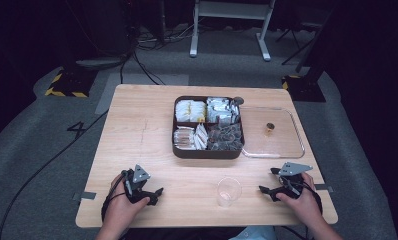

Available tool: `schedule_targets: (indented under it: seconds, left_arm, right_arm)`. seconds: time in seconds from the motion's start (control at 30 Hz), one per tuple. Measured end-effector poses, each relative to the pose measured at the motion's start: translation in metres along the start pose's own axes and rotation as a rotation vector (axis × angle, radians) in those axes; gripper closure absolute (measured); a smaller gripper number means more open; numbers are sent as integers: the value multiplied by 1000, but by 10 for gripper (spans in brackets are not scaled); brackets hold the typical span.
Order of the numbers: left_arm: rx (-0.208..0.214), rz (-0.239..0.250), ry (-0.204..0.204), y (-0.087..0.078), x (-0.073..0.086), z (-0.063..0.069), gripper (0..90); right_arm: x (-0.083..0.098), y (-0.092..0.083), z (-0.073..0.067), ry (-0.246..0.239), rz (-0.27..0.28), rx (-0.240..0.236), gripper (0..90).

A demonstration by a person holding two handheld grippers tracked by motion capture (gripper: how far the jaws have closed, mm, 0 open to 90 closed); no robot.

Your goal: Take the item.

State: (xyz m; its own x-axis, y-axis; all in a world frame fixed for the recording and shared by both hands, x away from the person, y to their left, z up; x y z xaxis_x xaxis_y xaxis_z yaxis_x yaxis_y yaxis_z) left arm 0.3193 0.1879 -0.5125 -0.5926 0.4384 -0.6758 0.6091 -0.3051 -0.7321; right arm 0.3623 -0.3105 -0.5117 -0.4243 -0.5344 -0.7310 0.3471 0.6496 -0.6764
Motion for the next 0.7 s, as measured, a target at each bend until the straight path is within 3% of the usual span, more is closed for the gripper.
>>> schedule_targets:
  seconds: [0.17,0.23,0.4,0.47,0.63,0.7]
  left_arm:
    - [-13,3,-14,-1,0,2,76]
    - [-11,20,-6,-2,0,2,161]
    - [-12,9,-9,-7,1,4,280]
    - [-36,0,6,-13,0,5,324]
    - [-41,49,-42,-26,-7,5,340]
    - [-53,50,-33,-31,-11,7,328]
  right_arm:
    - [0,-1,-1,-8,5,-9,148]
    - [0,-1,-1,-16,7,-14,169]
    - [0,-1,-1,-19,9,-20,176]
    - [0,-1,-1,-18,9,-22,177]
    - [0,-1,-1,-17,10,-21,178]
    - [0,-1,-1,-16,11,-20,180]
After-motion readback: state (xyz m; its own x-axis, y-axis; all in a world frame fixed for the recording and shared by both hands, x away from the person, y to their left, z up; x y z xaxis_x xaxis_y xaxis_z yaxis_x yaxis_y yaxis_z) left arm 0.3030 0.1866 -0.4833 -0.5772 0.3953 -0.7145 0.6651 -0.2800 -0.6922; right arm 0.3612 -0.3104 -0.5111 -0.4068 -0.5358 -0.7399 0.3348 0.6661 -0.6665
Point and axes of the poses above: each handheld gripper's, and its own axes: y roughly forward along the jaws, x roughly out of its underside, z roughly to its right, the point moved 1 cm from there along y, roughly forward along the jaws, and after that the axes turned 8 degrees about -x, right-handed, at the moved point
